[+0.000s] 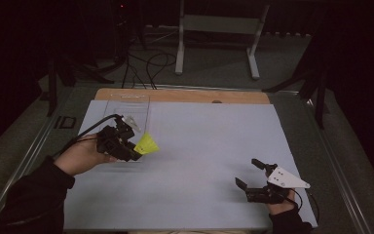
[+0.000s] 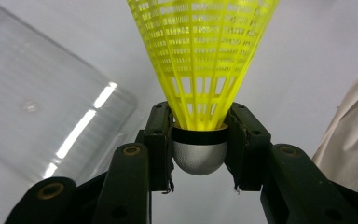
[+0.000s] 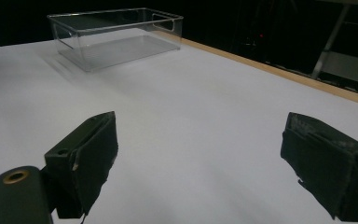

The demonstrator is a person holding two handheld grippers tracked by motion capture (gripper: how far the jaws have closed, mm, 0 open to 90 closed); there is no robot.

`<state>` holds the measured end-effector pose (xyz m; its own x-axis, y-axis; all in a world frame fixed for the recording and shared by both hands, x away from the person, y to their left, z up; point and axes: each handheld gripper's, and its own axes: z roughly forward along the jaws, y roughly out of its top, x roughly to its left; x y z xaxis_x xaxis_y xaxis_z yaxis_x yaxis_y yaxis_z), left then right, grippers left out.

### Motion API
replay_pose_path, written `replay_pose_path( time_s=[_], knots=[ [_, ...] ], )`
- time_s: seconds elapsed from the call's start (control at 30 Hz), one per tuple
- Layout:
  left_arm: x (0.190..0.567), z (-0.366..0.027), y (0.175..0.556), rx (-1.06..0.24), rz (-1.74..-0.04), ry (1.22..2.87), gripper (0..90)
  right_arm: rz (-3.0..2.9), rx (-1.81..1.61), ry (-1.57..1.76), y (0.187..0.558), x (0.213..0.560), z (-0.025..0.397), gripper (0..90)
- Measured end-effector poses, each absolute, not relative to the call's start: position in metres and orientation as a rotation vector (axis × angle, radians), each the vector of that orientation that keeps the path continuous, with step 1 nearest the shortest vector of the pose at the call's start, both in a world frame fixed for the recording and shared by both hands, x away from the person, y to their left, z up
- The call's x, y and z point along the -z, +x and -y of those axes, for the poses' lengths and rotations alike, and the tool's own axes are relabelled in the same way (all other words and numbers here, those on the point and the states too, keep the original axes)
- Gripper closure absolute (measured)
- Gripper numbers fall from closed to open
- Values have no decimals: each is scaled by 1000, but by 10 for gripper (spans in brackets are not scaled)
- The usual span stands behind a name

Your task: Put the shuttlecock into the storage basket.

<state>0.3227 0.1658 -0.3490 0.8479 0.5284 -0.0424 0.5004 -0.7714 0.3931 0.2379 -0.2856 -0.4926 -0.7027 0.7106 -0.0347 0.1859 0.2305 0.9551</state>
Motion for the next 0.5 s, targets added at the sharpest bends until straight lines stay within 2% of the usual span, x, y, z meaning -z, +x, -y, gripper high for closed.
replay_pose_path(
  time_s=[0.5],
  knots=[
    [315,-202,335,-184,-881,2572,649,-2027,-1480,818,238,492,285,106]
  ],
)
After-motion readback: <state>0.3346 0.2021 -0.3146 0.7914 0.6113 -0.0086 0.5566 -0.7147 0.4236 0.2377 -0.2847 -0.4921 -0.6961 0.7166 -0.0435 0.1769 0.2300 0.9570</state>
